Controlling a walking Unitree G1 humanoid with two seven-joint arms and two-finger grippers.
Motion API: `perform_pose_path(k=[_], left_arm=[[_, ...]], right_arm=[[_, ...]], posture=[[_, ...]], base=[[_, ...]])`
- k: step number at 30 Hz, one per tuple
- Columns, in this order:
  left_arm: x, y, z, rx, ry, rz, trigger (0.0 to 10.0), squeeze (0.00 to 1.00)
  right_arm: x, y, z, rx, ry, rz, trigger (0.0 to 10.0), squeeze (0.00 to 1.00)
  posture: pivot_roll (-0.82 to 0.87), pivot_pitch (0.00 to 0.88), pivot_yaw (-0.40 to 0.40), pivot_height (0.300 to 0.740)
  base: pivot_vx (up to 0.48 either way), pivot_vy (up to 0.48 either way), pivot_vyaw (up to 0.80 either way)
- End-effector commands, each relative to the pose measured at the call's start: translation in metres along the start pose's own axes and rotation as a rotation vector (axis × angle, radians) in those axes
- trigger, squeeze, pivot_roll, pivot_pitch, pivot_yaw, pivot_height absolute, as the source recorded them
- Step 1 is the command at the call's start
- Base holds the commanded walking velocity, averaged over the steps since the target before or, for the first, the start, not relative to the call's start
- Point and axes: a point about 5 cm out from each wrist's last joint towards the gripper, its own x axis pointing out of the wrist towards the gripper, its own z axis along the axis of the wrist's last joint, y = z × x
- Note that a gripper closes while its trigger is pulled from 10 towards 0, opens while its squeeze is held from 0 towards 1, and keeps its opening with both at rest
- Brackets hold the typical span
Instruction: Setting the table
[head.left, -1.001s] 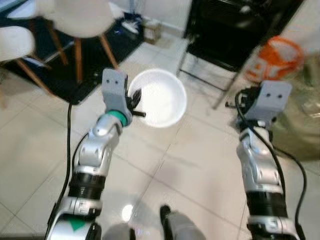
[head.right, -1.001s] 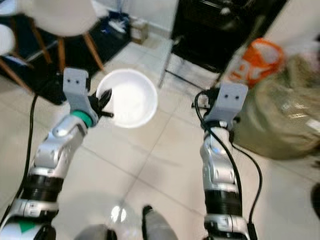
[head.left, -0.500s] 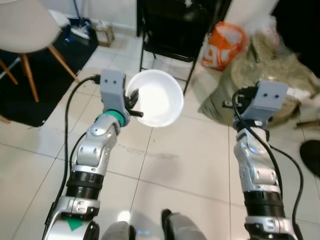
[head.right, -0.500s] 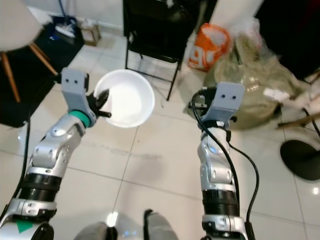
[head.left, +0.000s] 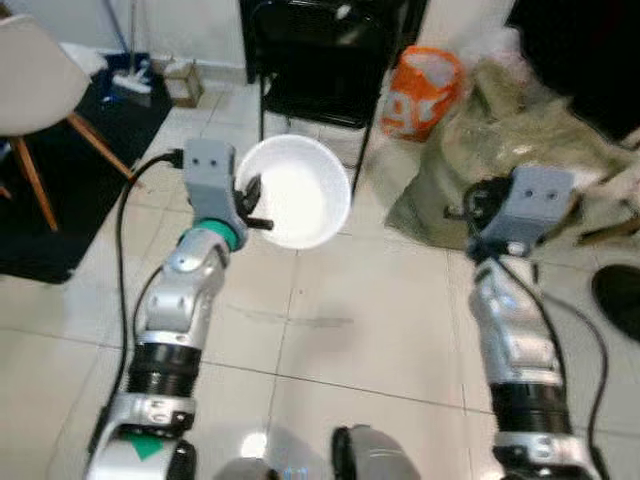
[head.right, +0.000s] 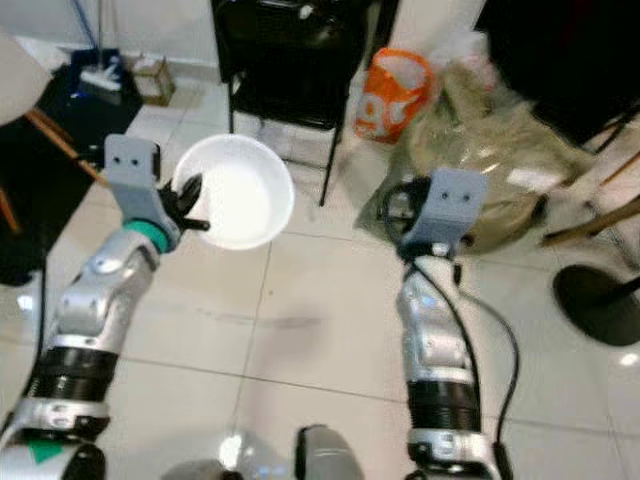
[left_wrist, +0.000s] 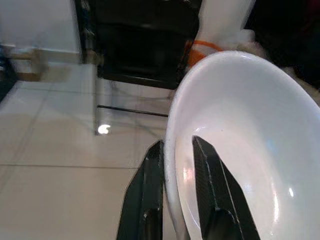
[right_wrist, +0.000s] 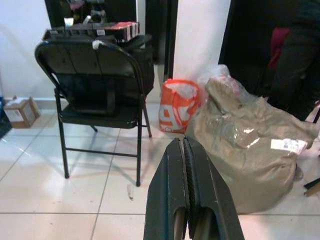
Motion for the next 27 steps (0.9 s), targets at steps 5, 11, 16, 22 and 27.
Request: perform_pose_path(k=[5,11,16,22,27], left_arm=[[-0.0019,0.0059,-0.0016,0.008,0.003,0.019,10.0,0.00],[-0.0018,0.0059,-0.0021,0.005,0.001,0.019,10.0,0.00],[-0.0018,0.0058,-0.0021,0.004,0.002,0.020,10.0,0.00],[-0.0016,0.0056,-0.0020,0.003,0.002,0.019,10.0,0.00],[-0.0014,0.0057,-0.0021,0.003,0.003,0.020,10.0,0.00]], right_arm=[[-0.0011,0.0009,-0.0011,-0.001,0.004,0.002,10.0,0.00],[-0.0011,0.0009,-0.0011,-0.001,0.003,0.003,10.0,0.00],[-0.0010,0.0010,-0.0011,-0.001,0.004,0.003,10.0,0.00],[-0.0009,0.0011,-0.0010,-0.001,0.005,0.003,10.0,0.00],[-0.0007,0.0013,-0.0014,0.011,0.010,0.002,10.0,0.00]], posture=[[0.09,0.070,0.045,0.740],[0.09,0.071,0.044,0.740],[0.09,0.072,0.043,0.740],[0.09,0.072,0.042,0.740],[0.09,0.072,0.043,0.740]], base=[[0.480,0.000,0.00],[0.480,0.000,0.00],[0.480,0.000,0.00],[0.480,0.000,0.00],[0.480,0.000,-0.48]])
